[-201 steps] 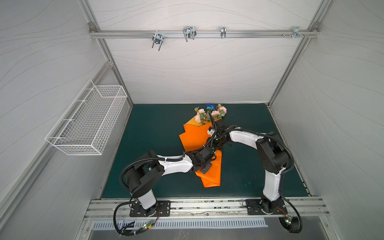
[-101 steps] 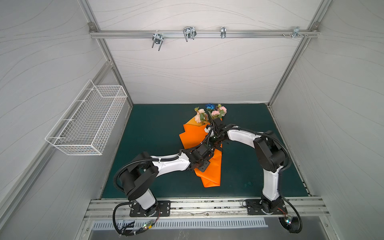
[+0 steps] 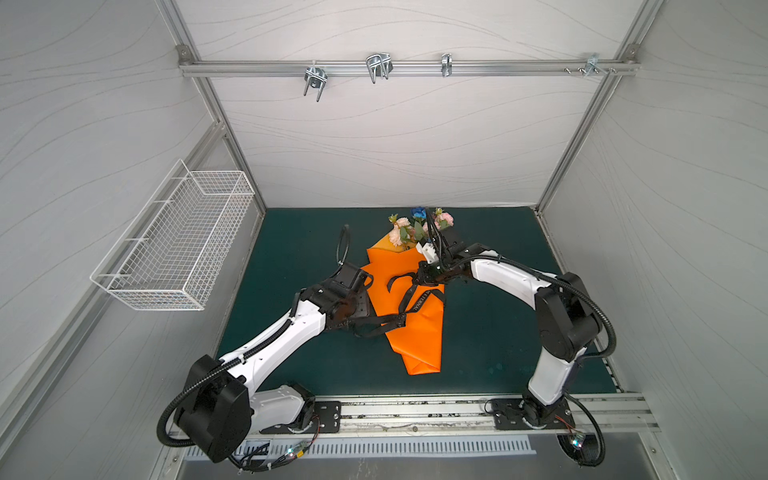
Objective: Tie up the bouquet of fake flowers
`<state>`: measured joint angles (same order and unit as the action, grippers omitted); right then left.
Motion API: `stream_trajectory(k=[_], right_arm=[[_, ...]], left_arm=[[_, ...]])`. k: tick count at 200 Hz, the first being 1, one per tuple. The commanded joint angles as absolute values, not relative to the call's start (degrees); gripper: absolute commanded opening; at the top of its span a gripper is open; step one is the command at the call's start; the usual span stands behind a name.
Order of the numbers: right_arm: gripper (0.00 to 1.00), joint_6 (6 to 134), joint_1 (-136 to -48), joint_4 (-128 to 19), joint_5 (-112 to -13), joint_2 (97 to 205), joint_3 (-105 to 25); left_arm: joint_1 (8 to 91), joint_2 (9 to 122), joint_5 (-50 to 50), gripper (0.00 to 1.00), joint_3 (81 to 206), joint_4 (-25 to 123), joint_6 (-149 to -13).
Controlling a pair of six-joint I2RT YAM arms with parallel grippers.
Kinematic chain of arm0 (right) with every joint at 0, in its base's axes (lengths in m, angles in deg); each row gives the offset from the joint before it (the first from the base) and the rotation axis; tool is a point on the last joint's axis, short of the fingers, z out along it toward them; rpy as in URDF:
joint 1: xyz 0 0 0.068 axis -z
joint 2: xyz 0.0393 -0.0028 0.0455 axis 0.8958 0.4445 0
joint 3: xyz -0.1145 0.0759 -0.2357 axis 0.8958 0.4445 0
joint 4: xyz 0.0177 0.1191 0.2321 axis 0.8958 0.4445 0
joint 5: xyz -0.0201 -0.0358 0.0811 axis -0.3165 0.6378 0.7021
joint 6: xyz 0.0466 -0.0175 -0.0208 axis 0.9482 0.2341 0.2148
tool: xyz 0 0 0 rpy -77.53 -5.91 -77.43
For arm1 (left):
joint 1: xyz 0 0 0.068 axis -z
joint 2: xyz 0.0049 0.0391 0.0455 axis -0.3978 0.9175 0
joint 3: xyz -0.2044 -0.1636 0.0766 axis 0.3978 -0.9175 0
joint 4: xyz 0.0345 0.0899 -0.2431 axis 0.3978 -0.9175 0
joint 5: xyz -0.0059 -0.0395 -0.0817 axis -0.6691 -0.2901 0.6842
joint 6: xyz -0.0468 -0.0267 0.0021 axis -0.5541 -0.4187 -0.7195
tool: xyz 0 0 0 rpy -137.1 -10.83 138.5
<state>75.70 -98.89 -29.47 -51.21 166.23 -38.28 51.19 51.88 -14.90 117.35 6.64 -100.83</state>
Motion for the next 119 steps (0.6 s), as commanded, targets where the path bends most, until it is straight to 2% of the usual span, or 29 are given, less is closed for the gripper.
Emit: stream_trajectory(k=[1, 13, 19, 26, 76, 119], right_arm=[[0.0, 74.95, -98.76, -30.38, -50.76, 164.82, -36.65], [0.0, 75.09, -98.76, -30.85, -50.22, 164.99, -36.15], [0.0, 75.26, -98.85, -31.06, -49.83, 165.0, -35.89], [0.0, 75.37, -98.83, -31.47, -49.48, 165.09, -35.66], [0.0, 75.81, -98.95, -32.46, -48.42, 164.84, -34.86], [0.0, 76.84, -99.28, -33.33, -47.17, 164.02, -33.72]], left_arm=[[47.6, 48.48, -6.25, 0.67, 112.03, 5.37, -115.47], [46.07, 46.81, -4.7, 0.71, 108.94, 9.65, -119.95], [45.69, 46.28, -4.61, 0.79, 107.89, 11.4, -121.91], [45.34, 45.94, -4.6, 0.84, 106.99, 12.9, -123.64], [44.32, 50.21, -3.18, 0.83, 103.51, 24.46, -131.4], [39.94, 56.76, -5.09, 0.8, 101.8, 30.3, -130.97]])
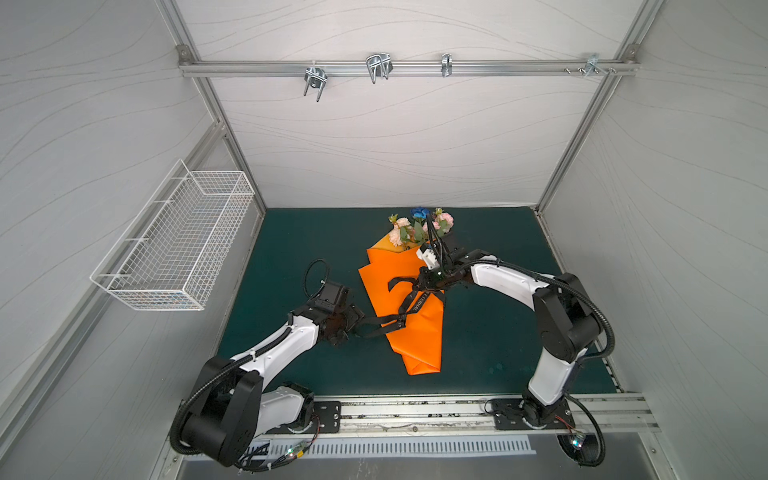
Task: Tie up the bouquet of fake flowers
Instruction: 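Pull the ribbon ends apart with both grippers, drawing them outward from the cone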
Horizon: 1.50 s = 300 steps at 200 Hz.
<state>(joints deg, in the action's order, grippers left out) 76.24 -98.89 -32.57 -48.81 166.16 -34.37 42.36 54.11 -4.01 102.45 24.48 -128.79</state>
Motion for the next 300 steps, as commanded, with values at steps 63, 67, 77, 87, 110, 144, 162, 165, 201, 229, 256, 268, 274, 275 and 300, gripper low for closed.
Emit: stream_trajectory(k=[63, 67, 77, 87, 110, 144, 162, 165, 201, 229, 256, 268, 274, 275, 300], right_arm=[[0.0, 78.77, -98.9, -34.44, -47.37, 159.26, -31.26], [0.0, 78.61, -98.77, -34.06, -47.94, 158.62, -31.28], [0.0, 77.92, -98.17, -33.24, -49.34, 156.98, -31.28], [0.0, 77.48, -97.31, -32.68, -50.88, 155.18, -31.12], [0.0, 76.61, -93.83, -31.79, -52.01, 150.94, -30.82], [0.0, 74.6, -89.89, -30.09, -56.49, 148.13, -30.99], [0.0, 73.86, -88.11, -29.73, -57.81, 148.18, -30.91], [0.0, 73.74, -87.84, -29.58, -58.07, 148.27, -30.83], [0.0, 73.19, -84.95, -28.84, -61.59, 145.02, -27.95], [0.0, 73.87, -83.78, -27.96, -66.88, 139.88, -23.33], [0.0, 74.84, -81.4, -28.92, -69.0, 135.56, -17.08], [0.0, 75.2, -80.22, -28.97, -69.15, 134.62, -14.57], [0.0, 75.22, -79.78, -28.95, -69.17, 134.18, -13.58], [0.0, 75.26, -79.65, -28.98, -69.09, 134.12, -13.41], [0.0, 75.74, -78.24, -28.74, -68.94, 132.34, -10.03]], left_arm=[[37.72, 66.87, -1.24, 0.18, 101.89, 40.5, -130.34], [37.68, 66.74, -1.55, 0.12, 102.19, 40.3, -130.12], [37.22, 65.97, -2.19, 0.0, 103.32, 38.56, -129.23], [36.68, 64.39, -3.93, 0.0, 105.31, 34.79, -127.47], [36.15, 59.49, -11.05, 0.0, 110.77, 25.98, -123.21], [33.53, 56.26, -16.3, 0.0, 115.39, 24.13, -119.69], [31.54, 56.86, -16.59, 0.0, 116.17, 25.4, -119.56], [31.22, 57.14, -16.45, 0.0, 116.28, 25.53, -119.6], [27.63, 58.78, -15.35, 0.0, 117.82, 24.87, -118.2], [24.65, 57.97, -13.51, 0.0, 116.99, 25.36, -117.4], [23.08, 57.33, -13.39, 0.0, 115.99, 25.71, -116.55], [22.21, 57.6, -13.39, 0.0, 115.95, 25.7, -116.29], [21.76, 57.75, -13.4, 0.0, 115.94, 25.46, -116.26], [21.68, 57.79, -13.39, 0.0, 115.86, 25.43, -116.26], [20.11, 58.45, -13.55, 0.0, 114.71, 25.47, -116.42]])
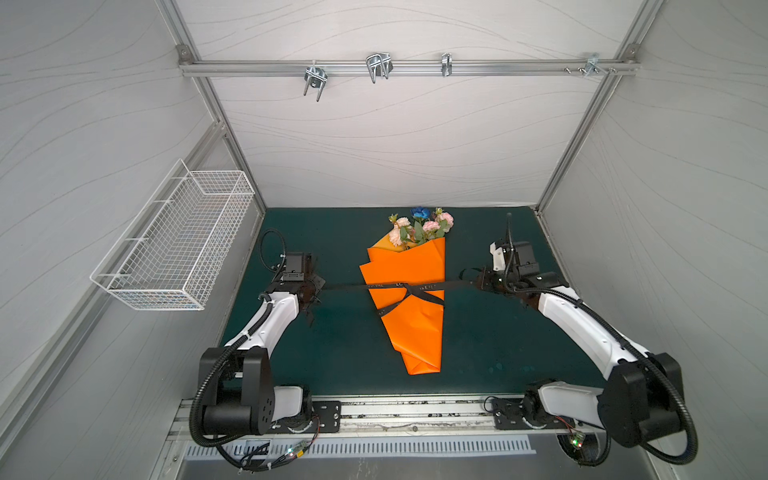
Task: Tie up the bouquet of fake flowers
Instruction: 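Pull the ribbon ends apart with both grippers, drawing them outward from the cone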
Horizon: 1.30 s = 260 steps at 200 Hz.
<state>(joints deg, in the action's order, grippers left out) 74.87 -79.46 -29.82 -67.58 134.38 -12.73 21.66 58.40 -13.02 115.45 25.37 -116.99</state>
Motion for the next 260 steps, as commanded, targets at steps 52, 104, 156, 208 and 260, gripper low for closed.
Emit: stream_trajectory(k=[52, 104, 156, 208, 260], right_arm=[[0.0, 77.36, -73.18, -26.51, -72.33, 126.93, -4.15], [0.0, 80.39, -64.67, -27.83, -72.62, 125.89, -0.85], [0.0, 80.95, -56.41, -34.62, -70.68, 134.6, -1.24], [0.0, 81.13, -52.88, -37.47, -72.28, 140.35, -5.36], [0.0, 82.52, -41.87, -37.89, -70.18, 141.69, -7.94]], left_arm=[[16.0, 60.73, -10.78, 0.0, 110.83, 27.52, -118.09], [11.52, 63.12, -8.83, 0.0, 107.89, 30.37, -119.43], [7.89, 69.86, -5.96, 0.0, 111.72, 31.72, -118.9], [2.61, 71.77, -4.33, 0.0, 113.3, 31.55, -117.86], [-6.96, 68.79, -3.39, 0.0, 112.72, 30.65, -117.93]])
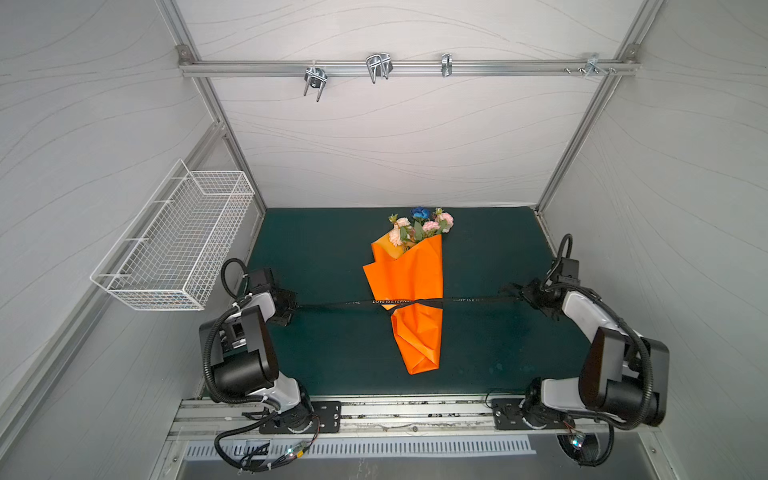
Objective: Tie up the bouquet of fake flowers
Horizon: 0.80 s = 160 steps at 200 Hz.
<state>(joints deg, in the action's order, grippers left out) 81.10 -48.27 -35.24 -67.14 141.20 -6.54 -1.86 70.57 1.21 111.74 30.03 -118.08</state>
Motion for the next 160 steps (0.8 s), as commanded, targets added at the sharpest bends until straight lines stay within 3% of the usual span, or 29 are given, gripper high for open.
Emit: stream_trajectory(k=[1, 107, 141, 160], right_arm=[[0.0, 82.56, -41.62, -37.89, -70.12, 141.66, -7.95], [0.0, 84.88, -19.98, -38.69, -64.17, 141.76, -7.49], [0.0, 84.57, -18.59, -39.4, -61.51, 143.52, -8.45], [0.0, 84.45, -22.75, -40.61, -60.31, 144.67, -8.1]], left_arm=[[-7.19, 68.76, -3.37, 0.0, 112.72, 30.66, -117.98], [-22.52, 73.42, 1.98, 0.0, 118.42, 30.6, -117.6], [-24.02, 74.65, 3.07, 0.0, 121.24, 31.39, -116.18], [-22.97, 74.52, 5.08, 0.0, 120.92, 32.73, -116.18]])
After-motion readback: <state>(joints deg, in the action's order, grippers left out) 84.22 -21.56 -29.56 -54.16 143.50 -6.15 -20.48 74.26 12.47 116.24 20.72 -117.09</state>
